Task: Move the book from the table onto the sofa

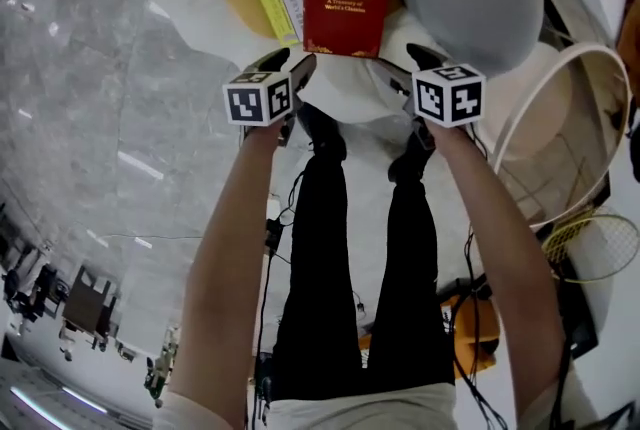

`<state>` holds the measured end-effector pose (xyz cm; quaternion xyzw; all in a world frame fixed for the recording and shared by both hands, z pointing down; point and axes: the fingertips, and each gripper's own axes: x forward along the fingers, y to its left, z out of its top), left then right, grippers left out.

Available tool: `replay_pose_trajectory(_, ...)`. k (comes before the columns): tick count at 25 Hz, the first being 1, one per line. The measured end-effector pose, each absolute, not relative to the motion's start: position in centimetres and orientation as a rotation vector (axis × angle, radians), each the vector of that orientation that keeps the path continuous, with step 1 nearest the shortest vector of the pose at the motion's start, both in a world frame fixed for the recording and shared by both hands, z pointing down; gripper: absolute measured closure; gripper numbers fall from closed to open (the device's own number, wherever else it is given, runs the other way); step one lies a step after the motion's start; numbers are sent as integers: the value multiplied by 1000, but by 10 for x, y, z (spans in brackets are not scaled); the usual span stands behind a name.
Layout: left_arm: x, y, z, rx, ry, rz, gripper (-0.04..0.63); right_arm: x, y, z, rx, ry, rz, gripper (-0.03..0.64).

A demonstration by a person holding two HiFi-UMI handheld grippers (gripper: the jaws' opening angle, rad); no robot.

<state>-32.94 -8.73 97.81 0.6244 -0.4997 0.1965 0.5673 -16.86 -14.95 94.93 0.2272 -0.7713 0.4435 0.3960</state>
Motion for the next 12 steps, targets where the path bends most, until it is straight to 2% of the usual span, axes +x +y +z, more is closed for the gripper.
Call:
replay_pose_trajectory(3, -316, -90, 936, 1507, -1173, 441, 382, -155, -155, 909, 578, -2013, 1093, 353)
replay_pose_trajectory(6, -299, -84, 889, 1538, -1180, 412, 402, -136, -146, 866, 594, -2042, 1085, 409)
replay_pose_trajectory(9, -288, -80, 842, 1545, -1209, 375, 428, -125, -145, 823, 608, -2076, 1083, 507)
replay_pose_trajectory(12, -273, -80, 796, 1550, -1249, 325, 447, -117, -145, 778, 574, -2131, 1067, 545)
